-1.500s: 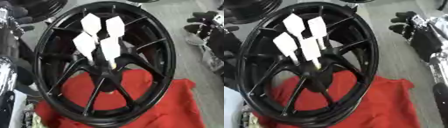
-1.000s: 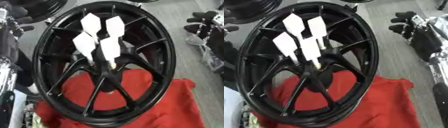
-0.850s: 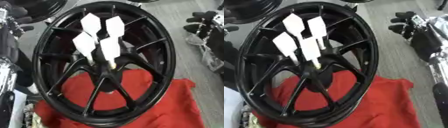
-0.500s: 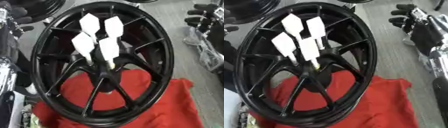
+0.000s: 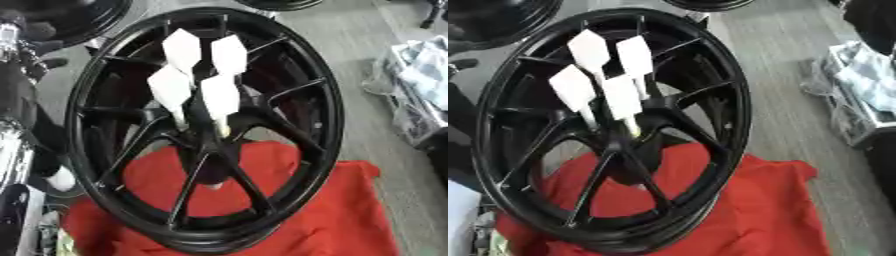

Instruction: Pull the pin out of the wheel hub.

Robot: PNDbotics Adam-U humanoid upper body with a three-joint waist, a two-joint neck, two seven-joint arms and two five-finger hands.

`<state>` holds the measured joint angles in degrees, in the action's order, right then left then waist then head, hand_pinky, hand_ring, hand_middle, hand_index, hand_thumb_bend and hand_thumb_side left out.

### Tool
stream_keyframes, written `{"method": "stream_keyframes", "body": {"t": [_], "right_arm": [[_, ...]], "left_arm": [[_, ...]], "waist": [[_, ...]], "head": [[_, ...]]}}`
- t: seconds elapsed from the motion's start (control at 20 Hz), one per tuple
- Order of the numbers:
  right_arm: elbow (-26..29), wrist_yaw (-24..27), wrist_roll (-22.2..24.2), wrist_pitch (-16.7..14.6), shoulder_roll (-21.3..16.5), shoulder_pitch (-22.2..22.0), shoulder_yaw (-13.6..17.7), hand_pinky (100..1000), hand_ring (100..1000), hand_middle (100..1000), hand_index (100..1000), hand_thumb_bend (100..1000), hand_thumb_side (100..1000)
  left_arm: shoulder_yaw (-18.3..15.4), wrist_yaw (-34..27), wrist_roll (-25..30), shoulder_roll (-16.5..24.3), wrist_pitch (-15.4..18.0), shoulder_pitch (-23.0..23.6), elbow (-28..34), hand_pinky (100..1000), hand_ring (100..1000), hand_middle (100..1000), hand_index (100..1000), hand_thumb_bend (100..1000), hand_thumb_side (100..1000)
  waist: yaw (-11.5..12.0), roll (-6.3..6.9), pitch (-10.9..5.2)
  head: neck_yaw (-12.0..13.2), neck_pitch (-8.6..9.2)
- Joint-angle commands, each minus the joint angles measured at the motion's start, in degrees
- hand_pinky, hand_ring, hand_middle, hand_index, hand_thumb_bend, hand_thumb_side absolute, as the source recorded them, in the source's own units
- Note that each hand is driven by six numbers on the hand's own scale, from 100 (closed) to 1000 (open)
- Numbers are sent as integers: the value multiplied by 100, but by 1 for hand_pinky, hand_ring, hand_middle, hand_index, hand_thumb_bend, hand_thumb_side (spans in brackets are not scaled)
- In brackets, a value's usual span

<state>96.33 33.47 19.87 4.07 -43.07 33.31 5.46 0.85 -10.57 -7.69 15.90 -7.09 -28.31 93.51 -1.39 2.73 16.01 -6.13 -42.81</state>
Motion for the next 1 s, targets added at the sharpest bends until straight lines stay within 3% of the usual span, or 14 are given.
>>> {"method": "stream_keyframes", "body": {"t": [0.05, 0.35, 0.65, 1.0], "right_arm": [[-163, 122, 164, -116, -441, 378, -201, 933, 827, 823, 884, 100, 577], [-715, -122, 460, -238, -595, 1411, -820, 923, 817, 809, 873, 100, 534], [-1230, -510, 807, -398, -235, 2295, -1370, 918, 814, 805, 870, 100, 505], [-1000, -886, 1362, -775, 209, 2816, -1999, 909, 821, 812, 877, 100, 413]], "left_arm": [[-57, 21, -46, 252, 18, -25, 51, 708, 751, 720, 726, 170, 832], [-51, 6, -46, 427, 47, -33, -28, 708, 751, 721, 726, 165, 829], [-138, -46, -189, 578, 115, 70, -30, 707, 752, 720, 727, 164, 825], [-299, -138, -388, 825, 144, 297, -65, 708, 752, 720, 726, 162, 825]], "waist": [[-18, -41, -160], [-37, -49, -219], [-141, -71, -253], [-335, -98, -312]], "head": [[2, -77], [-43, -130], [-102, -130], [-25, -131]]}}
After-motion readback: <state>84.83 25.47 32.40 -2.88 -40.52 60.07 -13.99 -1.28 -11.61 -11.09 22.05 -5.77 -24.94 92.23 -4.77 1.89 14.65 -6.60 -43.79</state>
